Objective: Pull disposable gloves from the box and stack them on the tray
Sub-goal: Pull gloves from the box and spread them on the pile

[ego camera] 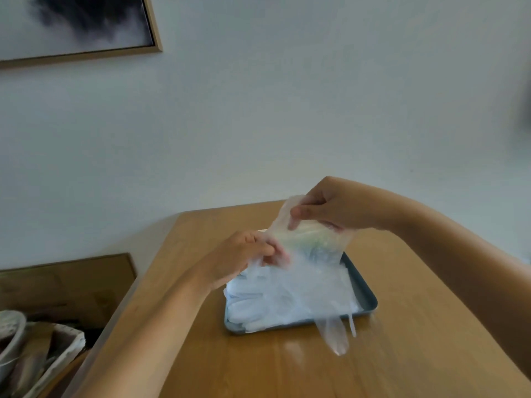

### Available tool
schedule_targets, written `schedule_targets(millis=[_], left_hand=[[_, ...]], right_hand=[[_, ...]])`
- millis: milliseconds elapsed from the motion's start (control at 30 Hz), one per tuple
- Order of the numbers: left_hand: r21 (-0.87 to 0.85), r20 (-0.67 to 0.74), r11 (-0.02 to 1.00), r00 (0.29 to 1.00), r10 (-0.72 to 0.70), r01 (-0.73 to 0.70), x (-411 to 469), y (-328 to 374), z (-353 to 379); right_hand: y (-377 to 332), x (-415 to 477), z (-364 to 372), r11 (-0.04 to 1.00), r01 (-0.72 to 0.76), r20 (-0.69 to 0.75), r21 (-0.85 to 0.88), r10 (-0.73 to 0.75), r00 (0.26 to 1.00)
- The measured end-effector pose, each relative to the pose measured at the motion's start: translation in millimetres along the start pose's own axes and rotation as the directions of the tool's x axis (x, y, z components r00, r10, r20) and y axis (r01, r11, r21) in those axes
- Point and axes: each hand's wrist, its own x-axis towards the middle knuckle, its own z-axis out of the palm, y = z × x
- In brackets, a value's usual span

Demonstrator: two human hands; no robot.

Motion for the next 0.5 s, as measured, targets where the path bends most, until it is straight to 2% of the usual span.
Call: schedule_targets(millis=[100,167,333,500], left_hand=[[-0.253,-0.016,0.966,0.998,-0.059,0.053,4,-8,-9],[-0.339,-0.079,0.933,0.985,-0.154,0.118,7,-6,-15],[-0.158,-0.162,0.950,0.942,-0.293,0.269,14,-4,-44],[0.054,-0.215,0.927,0.911,-0.351,0.370,34,-15,-61]], right_hand=[[3,1,4,0.988,-0.042,-0.008,0.145,0.044,0.999],[6,4,8,0.962,-0.072,-0.024,0.263,0.081,0.996],[24,10,24,0.907,-0.151,-0.032,0.394,0.178,0.984],[48,18,46,0.785,-0.341,0.042,0.517,0.375,0.926]])
